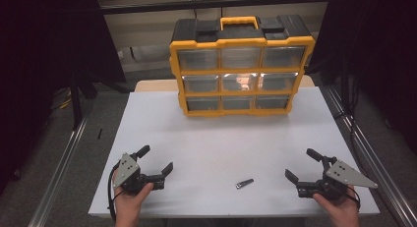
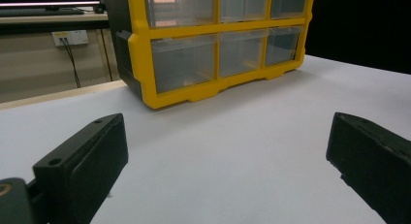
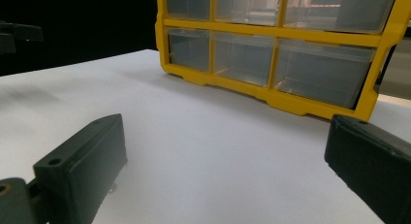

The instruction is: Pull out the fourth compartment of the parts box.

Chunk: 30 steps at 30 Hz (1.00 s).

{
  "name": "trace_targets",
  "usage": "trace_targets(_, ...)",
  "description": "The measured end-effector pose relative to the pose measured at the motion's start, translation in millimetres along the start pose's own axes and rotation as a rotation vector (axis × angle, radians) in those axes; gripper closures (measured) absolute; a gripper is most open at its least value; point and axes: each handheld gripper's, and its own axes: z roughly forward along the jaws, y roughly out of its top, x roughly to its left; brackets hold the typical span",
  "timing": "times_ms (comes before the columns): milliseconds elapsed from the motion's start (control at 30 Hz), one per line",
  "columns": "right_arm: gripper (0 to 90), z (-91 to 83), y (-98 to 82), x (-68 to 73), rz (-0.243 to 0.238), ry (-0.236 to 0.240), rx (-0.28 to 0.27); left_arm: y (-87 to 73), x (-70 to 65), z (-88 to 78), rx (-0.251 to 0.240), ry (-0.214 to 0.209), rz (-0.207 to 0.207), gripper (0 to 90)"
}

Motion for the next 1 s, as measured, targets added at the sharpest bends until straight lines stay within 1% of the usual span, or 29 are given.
trace_targets(67, 1.2, 0.0, -0.1, 0.3, 0.003, -0.001, 0.001, 0.3, -0.7, 1.7, -0.004, 0.001, -0.006, 1.1)
trace_targets(100, 1.2, -0.1, -0.2, 0.1, -0.008, 0.009, 0.003, 1.9, -1.1, 4.8, 0.023, 0.008, 0.019, 1.1)
trace_targets(133, 1.2, -0.1, -0.2, 0.1, -0.010, 0.012, 0.003, 2.5, -1.9, 7.2, 0.015, 0.010, 0.013, 1.0)
trace_targets(167, 1.2, -0.2, -0.1, 0.3, -0.010, 0.007, 0.001, 3.1, -2.0, 8.4, 0.022, 0.009, 0.020, 1.0)
trace_targets(200, 1.2, -0.3, -0.1, 0.3, -0.009, 0.007, 0.001, 4.1, -3.2, 10.0, 0.028, 0.025, 0.025, 1.1)
trace_targets(267, 1.2, -0.7, -0.1, 0.4, -0.008, 0.003, 0.000, 5.2, -4.0, 12.4, 0.030, 0.031, 0.027, 0.9)
trace_targets(300, 1.2, -0.7, -0.1, 0.4, -0.008, 0.003, 0.000, 6.2, -4.5, 14.2, 0.031, 0.019, 0.028, 0.9)
trace_targets(333, 1.2, -1.2, -0.1, 0.5, -0.004, 0.001, 0.000, 7.0, -5.5, 16.4, 0.030, 0.020, 0.025, 1.1)
trace_targets(367, 1.3, -1.8, -0.4, 0.3, 0.000, 0.002, 0.002, 7.6, -7.4, 18.9, 0.022, 0.025, 0.005, 1.0)
trace_targets(400, 1.3, -1.8, -0.4, 0.3, 0.000, 0.002, 0.002, 9.1, -7.1, 20.4, 0.028, 0.037, 0.021, 1.0)
trace_targets(467, 1.3, -2.5, -0.4, 0.1, 0.002, -0.001, -0.001, 10.9, -7.8, 23.5, 0.035, 0.044, 0.023, 1.0)
trace_targets(500, 1.3, -3.4, -0.1, 0.0, 0.001, -0.001, -0.001, 12.0, -8.6, 26.1, 0.029, 0.050, 0.016, 1.0)
trace_targets(533, 1.3, -3.4, -0.1, 0.0, 0.001, -0.001, -0.001, 12.7, -8.4, 27.6, 0.031, 0.046, 0.020, 1.0)
trace_targets(567, 1.3, -3.6, -0.2, -0.3, 0.001, -0.002, -0.003, 13.8, -8.4, 30.2, 0.039, 0.058, 0.025, 1.1)
trace_targets(600, 1.3, -3.9, -0.2, -0.3, 0.002, -0.003, -0.003, 14.4, -8.6, 31.7, 0.037, 0.072, 0.015, 1.0)
trace_targets(633, 1.3, -4.2, -0.2, -0.4, 0.003, -0.001, -0.002, 14.8, -8.5, 33.7, 0.026, 0.066, 0.002, 1.0)
trace_targets(700, 1.3, -4.3, -0.1, -0.3, 0.003, -0.003, -0.002, 16.3, -8.2, 36.0, 0.032, 0.083, 0.006, 1.0)
trace_targets(767, 1.3, -4.4, -0.1, -0.3, 0.004, -0.001, -0.002, 18.1, -8.7, 39.5, 0.034, 0.102, 0.001, 1.0)
trace_targets(800, 1.3, -4.3, -0.1, -0.3, 0.004, 0.000, -0.001, 18.9, -8.5, 41.1, 0.029, 0.103, 0.001, 1.0)
trace_targets(867, 1.3, -4.1, -0.3, -0.2, 0.007, 0.001, 0.001, 20.0, -9.9, 45.4, 0.021, 0.106, -0.022, 1.0)
trace_targets(900, 1.3, -4.2, -0.3, -0.3, 0.005, 0.000, 0.000, 20.8, -10.0, 47.6, 0.027, 0.109, -0.012, 1.1)
trace_targets(967, 1.3, -4.4, -0.4, -0.5, 0.005, 0.001, 0.001, 21.6, -10.9, 51.1, 0.029, 0.106, -0.011, 1.3)
trace_targets(1000, 1.3, -4.3, -0.3, -0.5, 0.004, 0.000, 0.000, 22.2, -11.9, 53.0, 0.034, 0.116, -0.007, 1.4)
